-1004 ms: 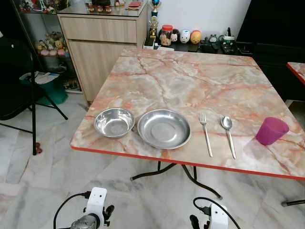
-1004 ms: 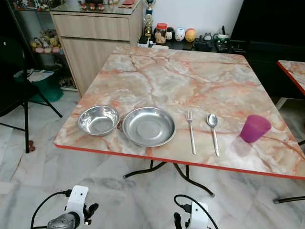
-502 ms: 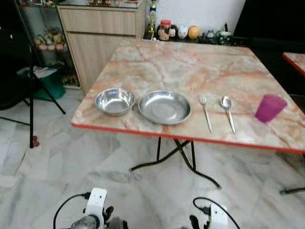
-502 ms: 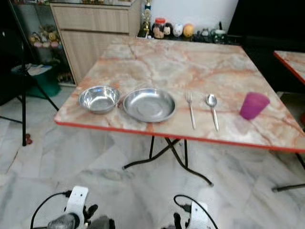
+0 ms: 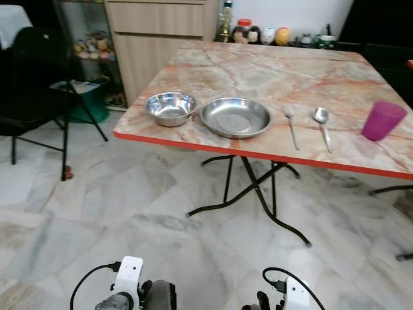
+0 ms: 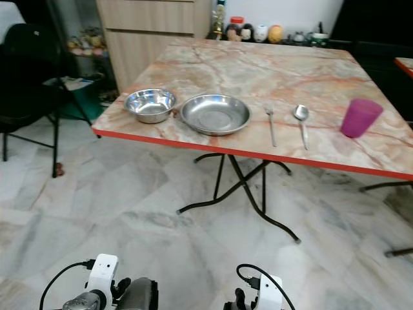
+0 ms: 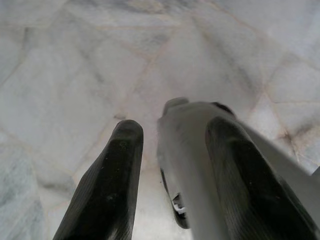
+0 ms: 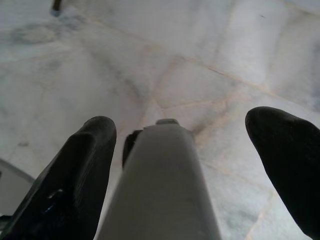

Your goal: Setting the table

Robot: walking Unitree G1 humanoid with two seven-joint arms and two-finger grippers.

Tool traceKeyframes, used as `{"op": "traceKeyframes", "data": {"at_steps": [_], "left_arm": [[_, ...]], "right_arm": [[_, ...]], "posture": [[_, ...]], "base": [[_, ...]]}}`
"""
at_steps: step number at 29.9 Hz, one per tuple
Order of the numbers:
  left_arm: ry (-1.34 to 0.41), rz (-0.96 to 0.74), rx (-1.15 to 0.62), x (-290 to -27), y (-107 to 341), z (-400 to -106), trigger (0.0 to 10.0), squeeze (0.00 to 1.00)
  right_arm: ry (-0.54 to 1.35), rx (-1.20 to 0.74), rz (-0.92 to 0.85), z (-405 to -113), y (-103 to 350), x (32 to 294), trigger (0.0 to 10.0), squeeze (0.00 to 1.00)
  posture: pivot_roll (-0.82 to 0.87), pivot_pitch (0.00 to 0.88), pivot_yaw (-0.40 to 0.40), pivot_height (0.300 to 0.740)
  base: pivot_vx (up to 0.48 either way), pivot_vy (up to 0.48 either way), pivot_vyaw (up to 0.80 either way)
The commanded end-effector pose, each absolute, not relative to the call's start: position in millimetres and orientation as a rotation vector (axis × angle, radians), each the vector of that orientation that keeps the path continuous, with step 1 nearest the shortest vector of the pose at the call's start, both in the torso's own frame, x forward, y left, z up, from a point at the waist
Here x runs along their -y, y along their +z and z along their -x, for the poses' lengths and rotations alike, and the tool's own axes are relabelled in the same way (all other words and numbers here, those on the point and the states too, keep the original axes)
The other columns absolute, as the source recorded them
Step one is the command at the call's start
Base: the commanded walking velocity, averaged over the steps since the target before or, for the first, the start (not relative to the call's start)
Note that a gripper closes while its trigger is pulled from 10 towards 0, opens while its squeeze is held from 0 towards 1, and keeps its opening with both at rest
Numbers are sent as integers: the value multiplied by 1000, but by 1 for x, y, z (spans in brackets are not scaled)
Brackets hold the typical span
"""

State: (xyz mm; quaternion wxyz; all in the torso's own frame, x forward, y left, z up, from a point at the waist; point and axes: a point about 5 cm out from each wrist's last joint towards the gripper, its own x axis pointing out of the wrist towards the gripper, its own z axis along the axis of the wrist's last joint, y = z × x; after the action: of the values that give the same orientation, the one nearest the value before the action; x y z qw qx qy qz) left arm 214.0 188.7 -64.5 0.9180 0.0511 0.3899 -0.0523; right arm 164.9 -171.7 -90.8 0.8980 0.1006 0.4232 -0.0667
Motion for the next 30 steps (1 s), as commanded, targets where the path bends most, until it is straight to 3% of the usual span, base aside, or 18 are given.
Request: {"op": "traceKeyframes", "data": {"at_steps": [1, 18, 30], "left_arm": [[-117, -111, -798, -187, -63, -217, 10000, 0], [-106, -99, -775, -187, -61, -220, 10000, 0], [-110, -93, -772, -187, -60, -221, 10000, 0]], "right_arm": [[-151, -864, -202, -168, -89, 176, 10000, 0], [-153, -865, -193, -168, -89, 177, 10000, 0], [-151, -864, -189, -168, -89, 177, 10000, 0]], "posture": [[65, 0, -46, 649], [67, 0, -47, 739], [66, 0, -47, 740]], "base": [[0, 0, 0], [0, 0, 0], [0, 0, 0]]}}
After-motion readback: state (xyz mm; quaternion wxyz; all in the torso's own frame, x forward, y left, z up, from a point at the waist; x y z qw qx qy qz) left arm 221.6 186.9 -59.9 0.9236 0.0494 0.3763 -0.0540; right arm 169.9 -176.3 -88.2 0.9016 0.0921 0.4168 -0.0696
